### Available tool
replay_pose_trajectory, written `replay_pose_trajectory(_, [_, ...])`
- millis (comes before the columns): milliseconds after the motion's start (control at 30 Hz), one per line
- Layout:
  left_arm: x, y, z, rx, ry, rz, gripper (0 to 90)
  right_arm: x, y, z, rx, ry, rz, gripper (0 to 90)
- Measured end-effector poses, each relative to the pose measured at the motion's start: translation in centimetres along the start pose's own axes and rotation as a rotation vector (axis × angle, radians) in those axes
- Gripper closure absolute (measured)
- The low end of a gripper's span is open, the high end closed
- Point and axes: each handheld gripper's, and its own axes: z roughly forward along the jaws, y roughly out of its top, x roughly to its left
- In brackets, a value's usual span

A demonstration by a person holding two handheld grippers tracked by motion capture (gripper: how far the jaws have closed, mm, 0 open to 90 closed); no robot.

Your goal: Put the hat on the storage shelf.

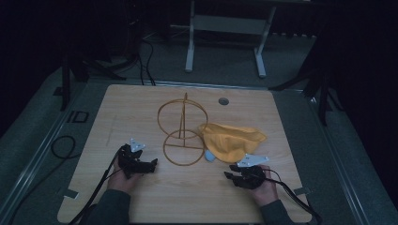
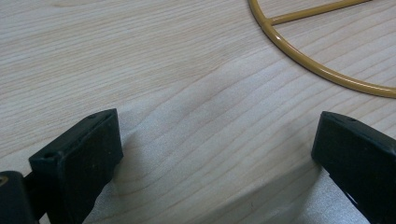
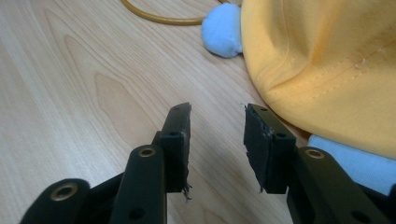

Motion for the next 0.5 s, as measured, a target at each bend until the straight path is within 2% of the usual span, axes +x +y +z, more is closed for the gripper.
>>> replay_pose_trajectory(100, [0.0,0.0,0.0,0.0,0.0,0.0,1.9,0.0,0.0,-0.1,0.003,-0.017,-0.013,62.1])
replay_pose_trajectory(233, [0.0,0.0,0.0,0.001,0.0,0.0,1.9,-0.1,0.1,-0.6,-0.02,-0.022,-0.023,61.7])
replay_pose_trajectory(367, [0.0,0.0,0.0,0.001,0.0,0.0,1.9,-0.6,0.3,-1.3,-0.029,-0.052,-0.025,60.4])
replay_pose_trajectory(500, [0.0,0.0,0.0,0.0,0.0,0.0,1.9,-1.3,0.3,-2.2,-0.034,-0.086,-0.048,58.5])
